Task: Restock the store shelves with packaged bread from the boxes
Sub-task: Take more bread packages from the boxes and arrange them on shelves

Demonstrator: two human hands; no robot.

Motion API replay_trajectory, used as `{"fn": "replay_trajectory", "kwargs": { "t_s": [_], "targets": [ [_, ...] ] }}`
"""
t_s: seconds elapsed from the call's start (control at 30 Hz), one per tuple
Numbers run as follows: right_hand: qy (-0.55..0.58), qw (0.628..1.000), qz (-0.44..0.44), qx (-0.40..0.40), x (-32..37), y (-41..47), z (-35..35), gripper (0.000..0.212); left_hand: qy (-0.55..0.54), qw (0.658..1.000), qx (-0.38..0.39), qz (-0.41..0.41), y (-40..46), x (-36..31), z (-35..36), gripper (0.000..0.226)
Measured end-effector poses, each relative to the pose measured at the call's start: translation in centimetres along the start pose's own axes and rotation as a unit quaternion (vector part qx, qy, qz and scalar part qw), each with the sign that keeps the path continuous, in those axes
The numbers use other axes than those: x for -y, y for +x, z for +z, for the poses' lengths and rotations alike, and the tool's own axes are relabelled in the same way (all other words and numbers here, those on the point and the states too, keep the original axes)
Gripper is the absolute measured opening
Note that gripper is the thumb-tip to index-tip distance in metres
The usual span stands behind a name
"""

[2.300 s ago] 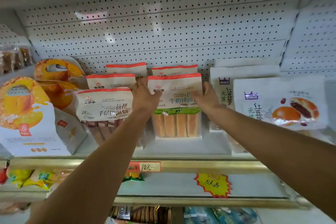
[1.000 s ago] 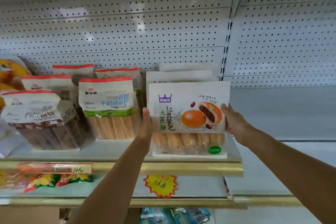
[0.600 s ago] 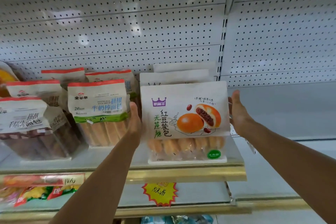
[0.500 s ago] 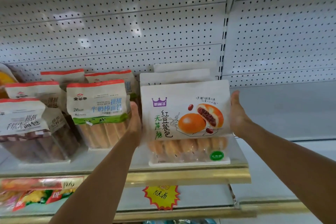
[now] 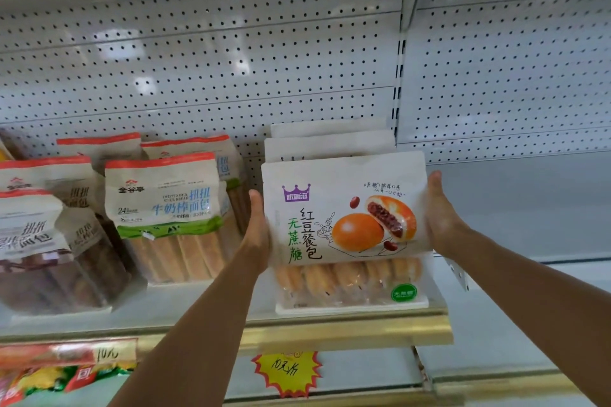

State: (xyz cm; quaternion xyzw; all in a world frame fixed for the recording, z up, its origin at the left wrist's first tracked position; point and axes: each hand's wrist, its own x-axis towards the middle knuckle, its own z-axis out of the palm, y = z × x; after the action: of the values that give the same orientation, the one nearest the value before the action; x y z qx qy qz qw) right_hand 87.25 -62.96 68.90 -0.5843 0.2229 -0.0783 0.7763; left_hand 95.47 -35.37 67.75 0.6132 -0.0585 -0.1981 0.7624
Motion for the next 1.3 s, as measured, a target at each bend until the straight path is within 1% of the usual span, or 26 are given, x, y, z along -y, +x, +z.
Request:
{"fn": "replay_trajectory", "kwargs": {
  "t_s": [0.07,0.13,0.2,0.23,0.27,0.3,0.33,0.37,0.4,0.43,0.53,0.6,0.67,0.77,0.83,1.03,1.17,1.23,1.3],
  "targets": [
    [-0.015,1.000,-0.005,0.012,0.0,-0.3,-0.4,0.077,-0.006,1.000,0.011,0.018,-0.4,0.0,-0.1,0.080],
    [-0.055,0.997,-0.014,0.053,0.2,-1.1,-1.0,0.087,0.006,0.998,0.035,0.058,-0.9,0.4,-1.1,0.080],
    [-0.108,0.987,-0.023,0.119,0.0,-2.0,-1.7,0.092,0.054,0.992,0.079,0.081,-2.3,0.9,-2.2,0.066],
    [-0.137,0.978,-0.039,0.150,-0.3,-2.4,-2.2,0.086,0.093,0.988,0.091,0.086,-3.0,1.4,-2.7,0.058],
    [-0.177,0.967,-0.065,0.171,-0.6,-2.9,-2.5,0.076,0.130,0.983,0.100,0.088,-3.7,1.9,-2.9,0.057],
    [-0.214,0.953,-0.091,0.195,-1.0,-3.3,-2.8,0.069,0.160,0.977,0.105,0.092,-4.2,2.4,-2.8,0.065],
    [-0.246,0.941,-0.111,0.205,-1.4,-3.6,-2.9,0.074,0.186,0.972,0.109,0.094,-4.6,2.9,-2.7,0.077],
    [-0.264,0.933,-0.126,0.210,-1.8,-4.1,-3.0,0.088,0.203,0.969,0.105,0.090,-4.4,3.6,-2.8,0.084],
    [-0.271,0.930,-0.136,0.209,-2.3,-4.2,-3.2,0.100,0.204,0.971,0.094,0.087,-4.4,4.2,-2.6,0.086],
    [-0.276,0.927,-0.149,0.206,-2.7,-4.4,-3.4,0.106,0.194,0.973,0.080,0.091,-4.4,4.6,-2.4,0.084],
    [-0.326,0.915,-0.179,0.159,-3.3,-4.5,-3.4,0.108,0.175,0.977,0.056,0.107,-4.3,5.6,-2.5,0.084],
    [-0.379,0.900,-0.180,0.112,-3.5,-4.6,-3.1,0.112,0.203,0.970,0.034,0.129,-4.4,6.1,-2.8,0.085],
    [-0.410,0.889,-0.187,0.075,-3.6,-4.5,-3.0,0.105,0.240,0.960,0.008,0.145,-4.3,6.6,-3.0,0.082],
    [-0.439,0.879,-0.178,0.055,-3.2,-3.7,-2.7,0.095,0.278,0.948,-0.049,0.146,-4.2,6.7,-2.8,0.071],
    [-0.450,0.876,-0.167,0.047,-2.9,-3.3,-2.5,0.091,0.280,0.948,-0.067,0.136,-4.0,6.5,-2.3,0.069],
    [-0.443,0.881,-0.158,0.040,-3.0,-2.6,-2.4,0.093,0.292,0.945,-0.080,0.121,-4.1,6.2,-1.7,0.066],
    [-0.419,0.896,-0.140,0.046,-3.1,-3.0,-2.6,0.093,0.295,0.946,-0.079,0.113,-4.6,6.2,-1.5,0.067],
    [-0.412,0.901,-0.130,0.037,-3.0,-3.5,-2.8,0.086,0.292,0.947,-0.086,0.101,-4.9,6.3,-1.5,0.069],
    [-0.417,0.899,-0.131,0.021,-2.8,-4.1,-2.8,0.073,0.300,0.946,-0.092,0.085,-4.9,6.7,-1.7,0.067]
  ]
}}
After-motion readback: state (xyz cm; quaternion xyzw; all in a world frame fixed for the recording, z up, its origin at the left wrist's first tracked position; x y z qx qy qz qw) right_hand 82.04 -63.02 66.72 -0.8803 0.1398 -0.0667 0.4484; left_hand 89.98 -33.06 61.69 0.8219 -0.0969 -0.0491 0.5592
